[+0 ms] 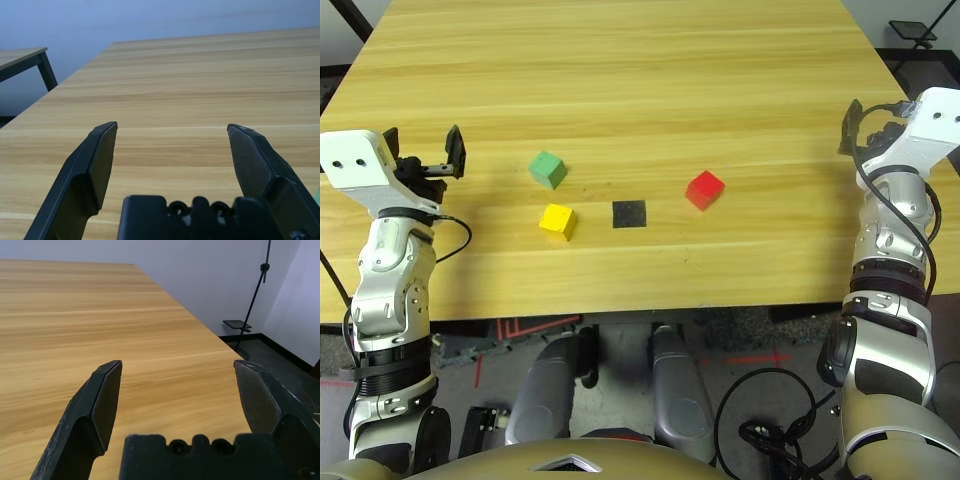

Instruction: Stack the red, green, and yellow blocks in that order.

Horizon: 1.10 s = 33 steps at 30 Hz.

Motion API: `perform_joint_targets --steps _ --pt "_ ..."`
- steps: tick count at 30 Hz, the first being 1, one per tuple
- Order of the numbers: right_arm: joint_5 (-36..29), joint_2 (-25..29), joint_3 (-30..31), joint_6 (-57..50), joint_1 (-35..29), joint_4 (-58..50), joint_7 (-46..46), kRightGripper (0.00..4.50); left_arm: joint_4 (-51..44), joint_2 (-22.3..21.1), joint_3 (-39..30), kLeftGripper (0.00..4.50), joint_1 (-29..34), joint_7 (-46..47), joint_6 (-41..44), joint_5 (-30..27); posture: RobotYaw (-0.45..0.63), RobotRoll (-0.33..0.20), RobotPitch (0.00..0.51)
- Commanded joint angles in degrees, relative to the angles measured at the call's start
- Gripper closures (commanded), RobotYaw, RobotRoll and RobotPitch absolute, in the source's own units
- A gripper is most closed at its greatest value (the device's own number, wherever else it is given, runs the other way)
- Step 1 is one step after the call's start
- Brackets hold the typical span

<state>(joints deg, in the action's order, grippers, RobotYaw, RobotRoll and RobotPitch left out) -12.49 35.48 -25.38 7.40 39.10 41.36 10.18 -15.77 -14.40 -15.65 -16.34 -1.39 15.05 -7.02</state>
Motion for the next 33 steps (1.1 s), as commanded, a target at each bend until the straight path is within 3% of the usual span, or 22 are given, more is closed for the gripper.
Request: perform_joint_targets --steps 1,10,18,24,33 --pt "-0.04 0.23 -0.12 0.42 -1.42 -0.12 -0.34 0.0 1.6 -0.7 0.11 0.03 -0.07 -0.47 -0.56 0.36 0.19 0.028 0.213" --pt "-0.71 -0.45 1.95 -3.24 -4.75 -6.77 2.93 0.0 4.34 -2.16 -0.54 0.03 -0.76 -2.85 -2.54 -0.7 0.18 0.014 0.229" --pt "-4.89 -1.6 5.61 -16.01 -8.21 -21.09 9.65 0.0 10.37 -5.91 -2.86 0.03 -2.28 -10.15 -8.87 -5.31 0.21 -0.012 0.226" --pt "-13.99 1.46 9.98 -34.07 -12.68 -38.64 20.79 0.0 12.23 -8.95 -0.81 0.03 -2.76 -21.02 -10.73 -10.55 0.2 -0.028 0.226" --pt "-18.33 5.59 13.12 -46.03 -12.77 -46.07 28.38 0.0 13.14 -17.47 1.8 0.03 -2.06 -45.76 -4.72 -23.21 0.21 -0.028 0.238"
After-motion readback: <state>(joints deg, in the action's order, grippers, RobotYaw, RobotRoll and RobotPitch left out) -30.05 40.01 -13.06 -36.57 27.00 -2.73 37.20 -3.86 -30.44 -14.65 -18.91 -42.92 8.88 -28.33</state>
